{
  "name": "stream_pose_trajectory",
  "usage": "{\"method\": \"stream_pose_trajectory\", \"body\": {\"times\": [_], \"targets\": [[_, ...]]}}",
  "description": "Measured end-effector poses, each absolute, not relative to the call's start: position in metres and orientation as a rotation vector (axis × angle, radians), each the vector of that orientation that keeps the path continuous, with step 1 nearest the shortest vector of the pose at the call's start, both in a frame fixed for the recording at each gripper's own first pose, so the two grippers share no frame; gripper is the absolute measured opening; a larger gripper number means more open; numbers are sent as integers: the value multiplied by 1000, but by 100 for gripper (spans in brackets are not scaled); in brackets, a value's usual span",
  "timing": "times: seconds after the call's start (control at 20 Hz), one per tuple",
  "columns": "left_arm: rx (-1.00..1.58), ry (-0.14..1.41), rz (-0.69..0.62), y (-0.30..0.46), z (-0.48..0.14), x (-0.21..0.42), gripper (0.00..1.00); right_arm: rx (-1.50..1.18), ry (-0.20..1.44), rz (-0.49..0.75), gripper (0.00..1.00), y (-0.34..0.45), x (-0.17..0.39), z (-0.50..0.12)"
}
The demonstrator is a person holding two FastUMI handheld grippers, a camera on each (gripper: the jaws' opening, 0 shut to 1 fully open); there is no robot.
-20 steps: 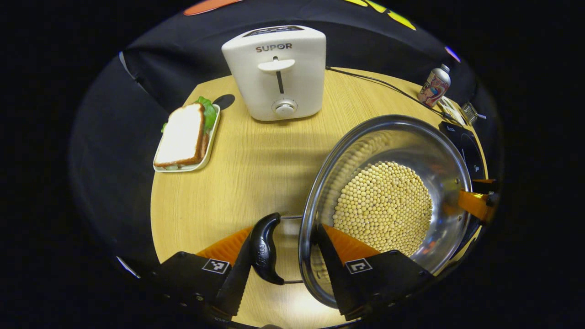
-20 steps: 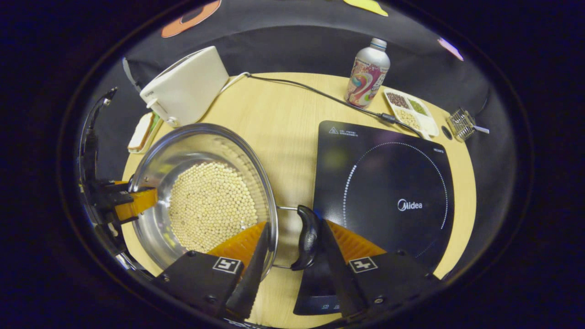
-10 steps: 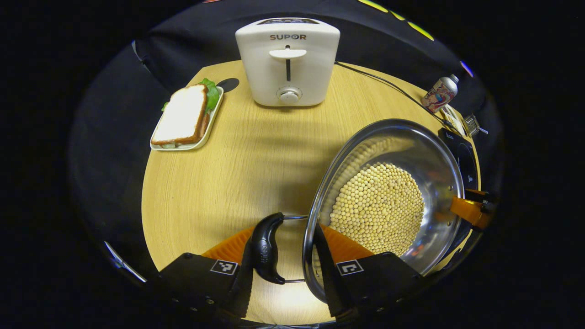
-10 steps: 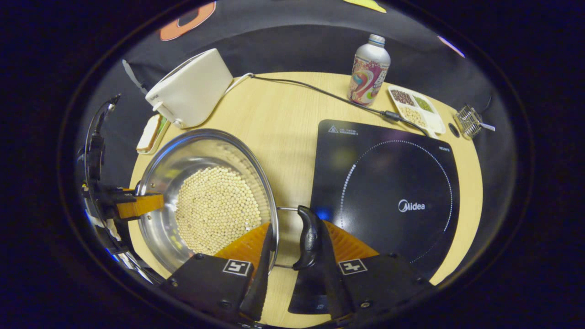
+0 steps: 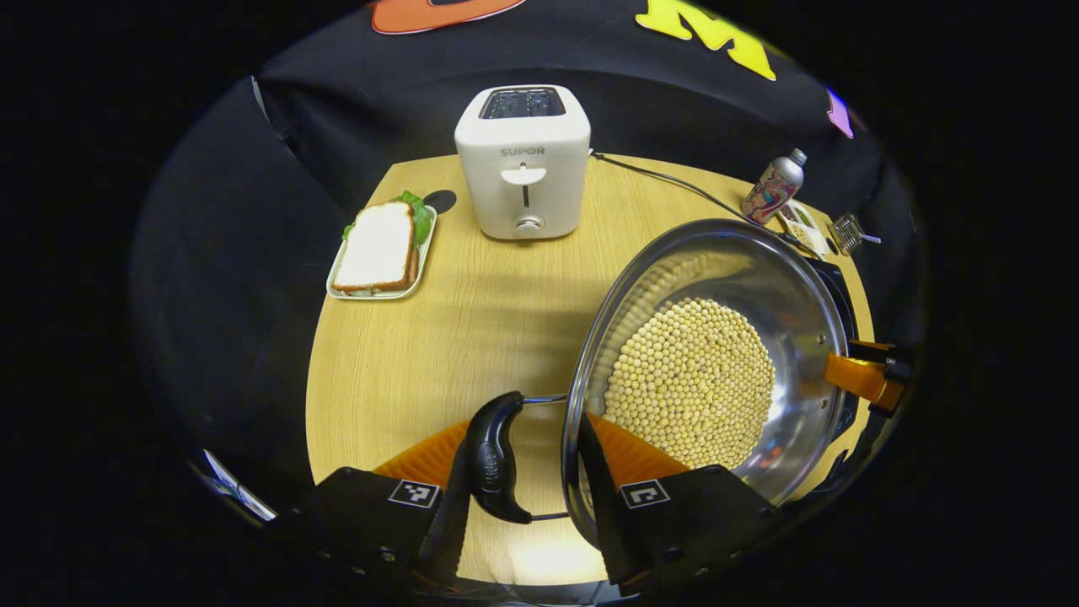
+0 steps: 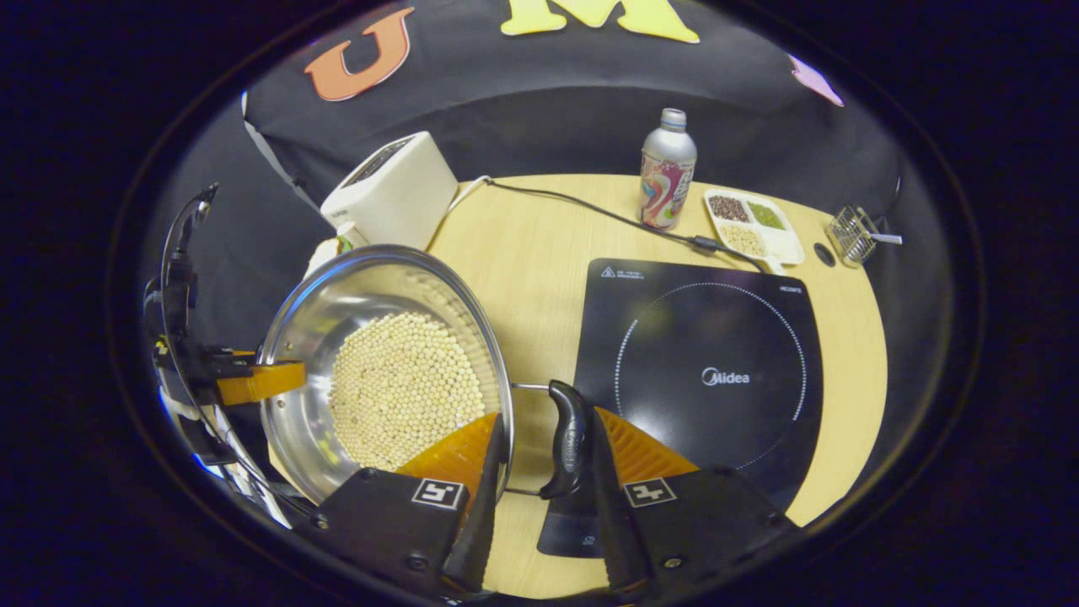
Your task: First push the handle of the pot to place it horizontally, then grasp the pot with both hands and set it on the induction cooktop.
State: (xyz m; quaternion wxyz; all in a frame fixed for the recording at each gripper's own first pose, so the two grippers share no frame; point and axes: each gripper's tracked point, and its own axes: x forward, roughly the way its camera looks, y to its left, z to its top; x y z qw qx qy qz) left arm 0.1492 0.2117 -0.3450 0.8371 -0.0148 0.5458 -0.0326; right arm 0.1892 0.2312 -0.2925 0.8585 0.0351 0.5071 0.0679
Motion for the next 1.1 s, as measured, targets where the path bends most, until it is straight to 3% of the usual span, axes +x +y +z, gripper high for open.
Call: {"method": "stream_pose_trajectory", "body": {"times": [0.45,1.1], "targets": [[-23,1088,-174,207,-356,154,63,96,950,36,55,149,146,-243],[6,1101,-310,207,-384,176,63,128,936,-99,52,-12,108,-254]]}}
